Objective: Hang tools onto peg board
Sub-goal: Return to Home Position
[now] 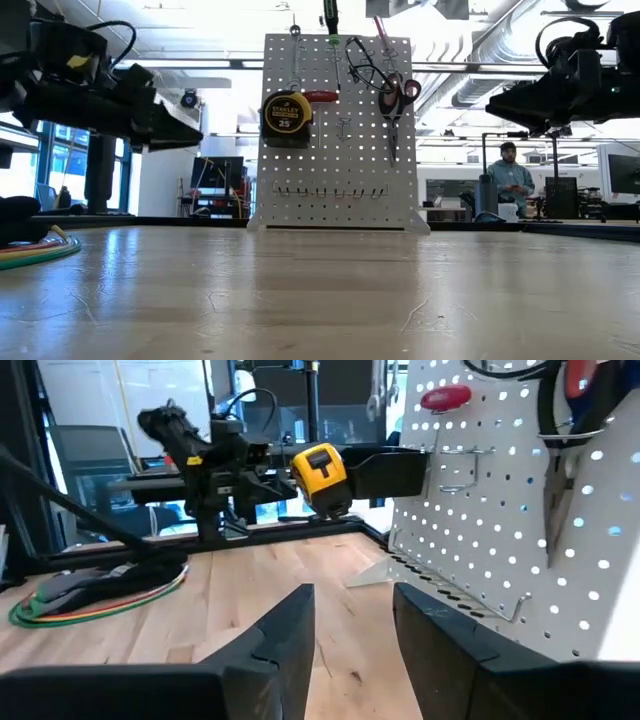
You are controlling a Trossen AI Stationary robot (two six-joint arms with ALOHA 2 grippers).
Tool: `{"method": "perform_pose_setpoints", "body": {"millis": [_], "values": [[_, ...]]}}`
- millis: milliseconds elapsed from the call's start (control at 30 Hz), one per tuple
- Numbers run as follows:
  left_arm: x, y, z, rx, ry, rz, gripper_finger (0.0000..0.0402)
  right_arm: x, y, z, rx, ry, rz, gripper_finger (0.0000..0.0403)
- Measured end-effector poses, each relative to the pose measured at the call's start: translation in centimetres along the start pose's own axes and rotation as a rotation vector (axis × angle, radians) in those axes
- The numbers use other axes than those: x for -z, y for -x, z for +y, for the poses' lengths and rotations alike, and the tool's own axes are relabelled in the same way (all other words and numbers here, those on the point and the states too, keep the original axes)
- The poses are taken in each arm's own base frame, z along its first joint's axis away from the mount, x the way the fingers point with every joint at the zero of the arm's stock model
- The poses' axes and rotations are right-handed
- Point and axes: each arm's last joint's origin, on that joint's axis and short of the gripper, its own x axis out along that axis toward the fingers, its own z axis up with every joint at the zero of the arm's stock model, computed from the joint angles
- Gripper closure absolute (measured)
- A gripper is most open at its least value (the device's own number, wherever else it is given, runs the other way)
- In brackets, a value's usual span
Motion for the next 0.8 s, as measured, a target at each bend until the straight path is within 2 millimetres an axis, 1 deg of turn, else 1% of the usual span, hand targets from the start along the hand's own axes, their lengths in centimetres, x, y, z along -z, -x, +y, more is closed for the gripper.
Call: {"method": "perform_pose_setpoints", "body": {"millis": [233, 433, 500, 567, 800], "values": [[-0.7, 2.1, -0.1, 0.007, 0.009, -0.046, 0.0236, 0.0, 0.1, -0.2, 0.02, -0.008, -0.003, 0.0271], [-0.5, 3.9, -0.2, 0.019, 0.02, -0.055, 0.0236, 0.0, 0.1, -0.2, 0.017, -0.014, -0.003, 0.0271], [-0.8, 4.4, -0.3, 0.037, 0.035, -0.095, 0.0236, 0.0, 0.1, -0.2, 0.017, -0.015, -0.003, 0.0271], [-1.1, 4.6, -0.5, 0.063, 0.043, -0.131, 0.0236, 0.0, 0.1, -0.2, 0.017, -0.023, -0.003, 0.0271], [-0.8, 4.5, -0.9, 0.097, 0.014, -0.095, 0.0236, 0.0, 0.0, -0.3, 0.043, -0.064, 0.001, 0.0271]]}}
